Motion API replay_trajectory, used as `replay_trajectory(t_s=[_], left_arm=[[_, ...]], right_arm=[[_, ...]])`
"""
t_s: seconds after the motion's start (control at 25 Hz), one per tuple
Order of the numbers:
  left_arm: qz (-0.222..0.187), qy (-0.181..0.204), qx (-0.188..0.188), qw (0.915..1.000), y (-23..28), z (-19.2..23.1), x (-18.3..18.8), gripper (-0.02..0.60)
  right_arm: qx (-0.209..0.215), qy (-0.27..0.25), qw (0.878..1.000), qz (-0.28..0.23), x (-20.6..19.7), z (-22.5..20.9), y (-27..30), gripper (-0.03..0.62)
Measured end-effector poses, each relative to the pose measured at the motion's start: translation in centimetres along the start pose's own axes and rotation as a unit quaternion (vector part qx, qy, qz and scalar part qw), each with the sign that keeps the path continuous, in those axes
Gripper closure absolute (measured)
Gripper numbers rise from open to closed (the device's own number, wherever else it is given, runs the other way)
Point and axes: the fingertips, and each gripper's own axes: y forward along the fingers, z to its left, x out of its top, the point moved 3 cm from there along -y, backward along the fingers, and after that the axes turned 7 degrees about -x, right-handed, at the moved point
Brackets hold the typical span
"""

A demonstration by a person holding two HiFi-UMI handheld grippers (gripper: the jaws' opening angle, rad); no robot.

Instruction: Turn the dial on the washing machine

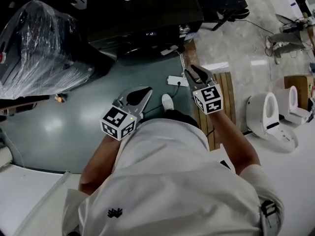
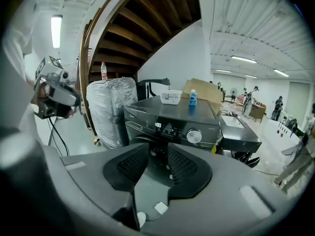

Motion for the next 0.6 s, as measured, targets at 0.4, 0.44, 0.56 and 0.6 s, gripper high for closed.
replay_trajectory(t_s=[0.4, 0.44, 0.56, 0.6], left_arm=[[-0.038, -0.024, 0.113, 0.9926, -0.9, 1.6, 1.7, 0.525], [-0.037, -0.024, 0.117, 0.9922, -1.2, 1.7, 1.8, 0.525], [-0.041, -0.031, 0.128, 0.9904, -1.6, 2.0, 1.8, 0.525], [-0.042, -0.034, 0.131, 0.9899, -1.6, 2.2, 1.7, 0.525]], right_arm=[[-0.012, -0.023, 0.999, 0.041, -1.4, -7.1, 12.3, 0.443], [-0.017, -0.023, 0.999, 0.045, -1.4, -7.4, 13.1, 0.437], [-0.034, -0.023, 0.998, 0.046, -1.1, -8.4, 15.3, 0.398], [-0.041, -0.022, 0.998, 0.046, -0.9, -8.8, 16.0, 0.389]])
